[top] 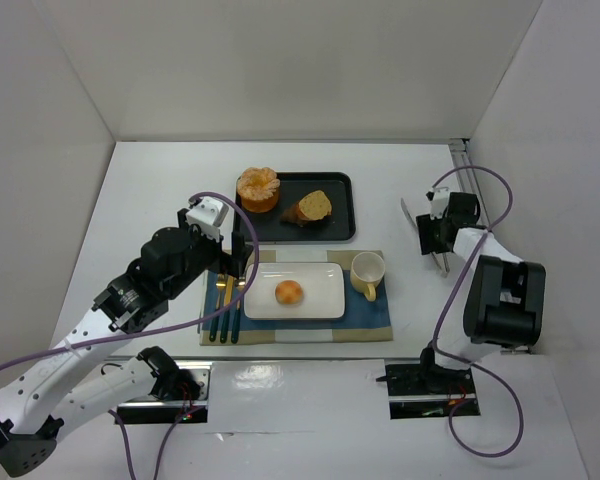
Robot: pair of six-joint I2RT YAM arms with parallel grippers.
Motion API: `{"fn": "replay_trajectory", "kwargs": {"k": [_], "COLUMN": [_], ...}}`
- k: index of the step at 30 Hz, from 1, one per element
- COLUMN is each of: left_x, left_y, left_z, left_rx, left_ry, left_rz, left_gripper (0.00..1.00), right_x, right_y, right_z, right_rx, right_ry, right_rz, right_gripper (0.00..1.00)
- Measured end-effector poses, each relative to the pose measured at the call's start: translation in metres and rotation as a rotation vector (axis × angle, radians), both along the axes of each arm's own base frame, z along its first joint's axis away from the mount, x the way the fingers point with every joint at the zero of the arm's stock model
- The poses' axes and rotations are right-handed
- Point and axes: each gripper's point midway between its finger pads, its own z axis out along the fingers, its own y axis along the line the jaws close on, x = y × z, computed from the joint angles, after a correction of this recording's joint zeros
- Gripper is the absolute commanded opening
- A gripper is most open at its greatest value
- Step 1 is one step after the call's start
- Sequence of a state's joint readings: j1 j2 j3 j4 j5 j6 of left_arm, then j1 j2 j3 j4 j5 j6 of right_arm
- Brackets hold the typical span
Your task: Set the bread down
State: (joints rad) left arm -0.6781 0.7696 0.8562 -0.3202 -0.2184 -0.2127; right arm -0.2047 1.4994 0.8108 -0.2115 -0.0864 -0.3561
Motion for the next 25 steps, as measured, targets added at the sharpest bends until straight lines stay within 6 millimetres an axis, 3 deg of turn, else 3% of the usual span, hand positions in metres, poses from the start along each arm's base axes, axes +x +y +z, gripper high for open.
{"fn": "replay_trajectory", "kwargs": {"k": [5,8,17,19,20,21,25], "left_x": [-0.001,-0.002,-0.002,-0.002,-0.002,-0.003,-0.003], "left_y": [-0.002,-0.003,-0.003,-0.004,-0.004,-0.005,-0.013], "left_z": [0.000,0.000,0.000,0.000,0.000,-0.001,-0.005], "left_rx": [-0.003,-0.004,-0.006,-0.005,-0.006,-0.006,-0.006], "left_ry": [0.003,0.003,0.004,0.004,0.005,0.007,0.025], "left_rz": [-0.012,-0.017,-0.021,-0.022,-0.025,-0.029,-0.066], "left_gripper": [1.00,1.00,1.00,1.00,1.00,1.00,1.00], "right_x": [0.000,-0.006,-0.014,-0.018,-0.019,-0.020,-0.011], "right_y": [-0.002,-0.003,-0.007,-0.005,-0.003,0.000,0.007], "right_z": [-0.017,-0.021,-0.016,-0.008,0.000,0.009,0.065], "right_rx": [0.016,0.033,0.093,0.110,0.117,0.123,0.130], "right_ry": [0.060,0.089,0.105,0.098,0.086,0.071,-0.071], "right_rz": [0.000,-0.001,0.007,0.015,0.023,0.029,0.064], "right_gripper": [0.73,0.84,0.88,0.88,1.00,1.00,1.00]}}
